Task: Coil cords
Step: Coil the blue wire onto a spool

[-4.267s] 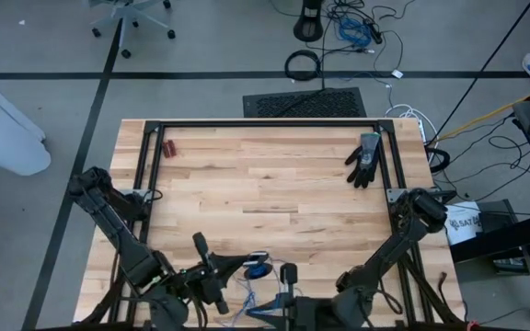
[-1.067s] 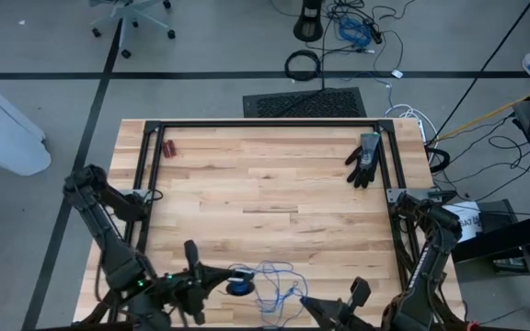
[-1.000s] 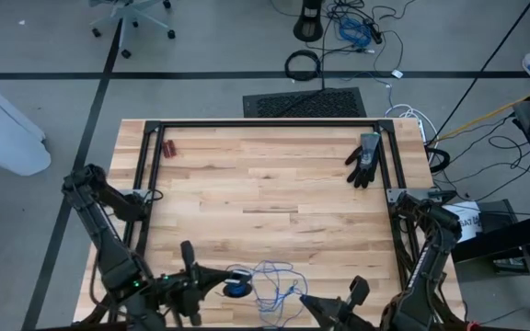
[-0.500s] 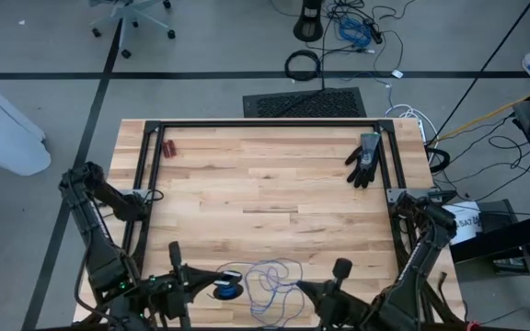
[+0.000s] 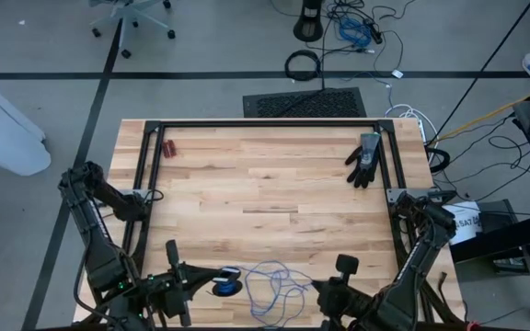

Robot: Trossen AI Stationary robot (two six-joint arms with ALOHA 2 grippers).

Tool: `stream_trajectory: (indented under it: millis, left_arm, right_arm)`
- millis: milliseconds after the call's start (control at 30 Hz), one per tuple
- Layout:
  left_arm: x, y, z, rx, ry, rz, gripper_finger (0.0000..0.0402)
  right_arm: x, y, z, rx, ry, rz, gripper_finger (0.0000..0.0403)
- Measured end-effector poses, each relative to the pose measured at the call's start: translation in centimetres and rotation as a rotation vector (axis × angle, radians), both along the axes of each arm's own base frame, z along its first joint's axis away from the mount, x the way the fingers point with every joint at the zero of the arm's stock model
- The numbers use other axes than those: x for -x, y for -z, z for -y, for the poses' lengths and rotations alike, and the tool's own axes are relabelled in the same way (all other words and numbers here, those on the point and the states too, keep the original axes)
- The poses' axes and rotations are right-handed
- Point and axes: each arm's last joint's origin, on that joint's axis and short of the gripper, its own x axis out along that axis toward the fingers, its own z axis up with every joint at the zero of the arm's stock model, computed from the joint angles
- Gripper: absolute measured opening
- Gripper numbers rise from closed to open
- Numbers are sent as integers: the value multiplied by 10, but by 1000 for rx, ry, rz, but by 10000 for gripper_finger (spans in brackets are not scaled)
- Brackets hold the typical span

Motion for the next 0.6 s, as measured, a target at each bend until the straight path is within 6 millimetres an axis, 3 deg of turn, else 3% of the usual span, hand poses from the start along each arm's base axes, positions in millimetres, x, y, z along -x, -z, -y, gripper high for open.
stream_trajectory:
  millis: [133,433,600]
  left_arm:
    - [-4,-2,-2,26,-16,20,6]
    - [-9,-21,-27,224,-55,62,6]
    - [-14,-26,-39,258,-84,73,6]
  right_arm:
    - [0,0,0,13,-19,-10,12]
    - [-1,0,-1,29,-39,-6,108]
    - [-22,-5,-5,180,6,309,127]
